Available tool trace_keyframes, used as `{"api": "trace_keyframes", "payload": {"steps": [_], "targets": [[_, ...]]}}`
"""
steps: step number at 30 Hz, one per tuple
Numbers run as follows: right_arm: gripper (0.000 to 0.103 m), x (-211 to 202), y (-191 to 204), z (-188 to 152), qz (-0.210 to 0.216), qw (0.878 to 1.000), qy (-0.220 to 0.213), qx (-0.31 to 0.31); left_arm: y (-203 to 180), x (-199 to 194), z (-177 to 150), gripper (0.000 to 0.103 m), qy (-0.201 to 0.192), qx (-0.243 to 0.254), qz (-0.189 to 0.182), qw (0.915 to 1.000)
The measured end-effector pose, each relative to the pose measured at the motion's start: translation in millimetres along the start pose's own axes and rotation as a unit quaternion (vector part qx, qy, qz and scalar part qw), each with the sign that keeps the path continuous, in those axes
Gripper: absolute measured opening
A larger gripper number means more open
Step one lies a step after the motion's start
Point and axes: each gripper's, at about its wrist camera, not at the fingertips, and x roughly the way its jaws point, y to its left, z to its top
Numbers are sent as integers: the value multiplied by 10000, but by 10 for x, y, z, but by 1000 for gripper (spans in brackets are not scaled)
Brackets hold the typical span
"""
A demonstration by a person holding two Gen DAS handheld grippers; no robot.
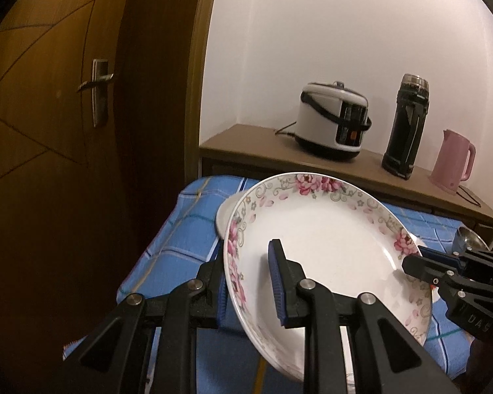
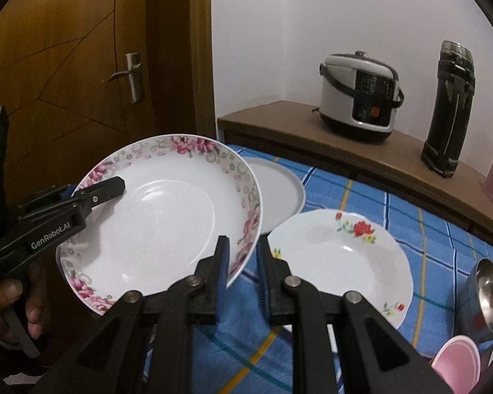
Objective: Organize plates and bowls
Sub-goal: 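Lift the pink-floral-rim plate off the cloth with the left gripper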
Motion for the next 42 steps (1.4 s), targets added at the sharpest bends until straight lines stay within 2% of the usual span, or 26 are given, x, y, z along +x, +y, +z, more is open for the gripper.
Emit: {"api": "trace_keyframes", "payload": {"steps": [17, 25, 32, 42], "targets": [[16, -71, -143, 492, -245, 9985, -495, -7, -110, 16, 417, 25, -477, 155, -23, 9987], [16, 18, -196, 699, -353, 9976, -593, 65, -125, 84, 635, 25, -711, 239, 8, 9972], [16, 158, -251, 873, -442, 9972, -567, 179, -98, 223, 771, 25, -778, 230, -1, 9967], [16, 415, -320, 951, -514, 9973, -420, 311, -61, 455, 841, 25, -846, 144, 22, 9963]]}}
